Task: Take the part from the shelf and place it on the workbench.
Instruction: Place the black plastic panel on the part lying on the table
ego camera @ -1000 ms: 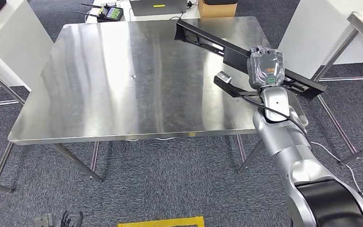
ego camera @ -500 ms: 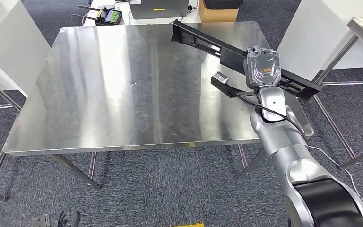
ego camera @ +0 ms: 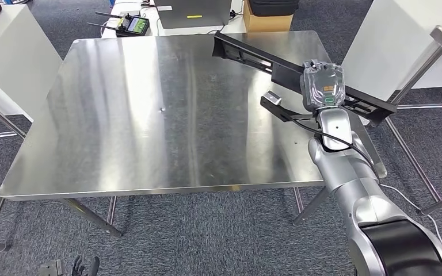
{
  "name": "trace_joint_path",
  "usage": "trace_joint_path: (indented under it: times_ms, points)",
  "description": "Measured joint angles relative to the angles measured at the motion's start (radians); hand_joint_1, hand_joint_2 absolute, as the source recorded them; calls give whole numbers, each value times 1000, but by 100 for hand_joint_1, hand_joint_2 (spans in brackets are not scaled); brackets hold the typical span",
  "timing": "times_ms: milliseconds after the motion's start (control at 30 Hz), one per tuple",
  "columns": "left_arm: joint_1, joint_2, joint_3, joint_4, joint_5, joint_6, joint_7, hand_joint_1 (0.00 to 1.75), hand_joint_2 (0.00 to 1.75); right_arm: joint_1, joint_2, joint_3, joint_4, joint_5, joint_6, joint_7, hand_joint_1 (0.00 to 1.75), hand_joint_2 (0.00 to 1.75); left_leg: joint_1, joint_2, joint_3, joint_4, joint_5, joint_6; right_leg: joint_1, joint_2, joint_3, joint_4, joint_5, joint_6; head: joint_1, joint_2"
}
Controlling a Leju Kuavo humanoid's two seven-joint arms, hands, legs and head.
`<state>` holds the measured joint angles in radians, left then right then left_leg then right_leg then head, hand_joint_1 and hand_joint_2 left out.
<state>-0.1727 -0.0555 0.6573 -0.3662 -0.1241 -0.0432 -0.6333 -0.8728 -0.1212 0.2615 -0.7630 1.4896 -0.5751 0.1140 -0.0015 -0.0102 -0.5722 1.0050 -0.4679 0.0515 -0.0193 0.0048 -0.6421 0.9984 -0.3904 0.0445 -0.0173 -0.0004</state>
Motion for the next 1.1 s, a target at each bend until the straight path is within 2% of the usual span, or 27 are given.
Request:
trace_joint_path:
  times_ms: [200,400,700,867,1100]
  points:
    - [-1,0,0,0,-12,2,-6,0,175,10,-3,-6,0,10,2,9,175,175,2,3,5,-9,-2,-3,4,3,0,0,-5,-6,0,0]
    - [-1,0,0,0,-19,2,-42,0,175,8,-6,1,4,75,0,66,175,175,3,3,4,-9,-1,-15,6,3,0,1,-3,-10,0,0]
    - [-2,-2,-2,-2,-46,0,-66,0,175,-61,-3,119,117,79,-8,145,175,175,-5,3,4,-8,0,-15,5,3,3,1,-3,-10,0,0]
    - [-2,-6,-3,-8,-45,-9,-67,0,175,-66,12,186,194,79,-15,181,175,175,-7,3,4,-8,0,-15,4,3,4,1,-3,-10,0,0]
    - [-2,-9,-3,-17,-45,-14,-67,0,175,-66,27,230,249,79,-15,191,175,175,-8,3,4,-8,0,-14,3,3,4,0,-3,-10,0,0]
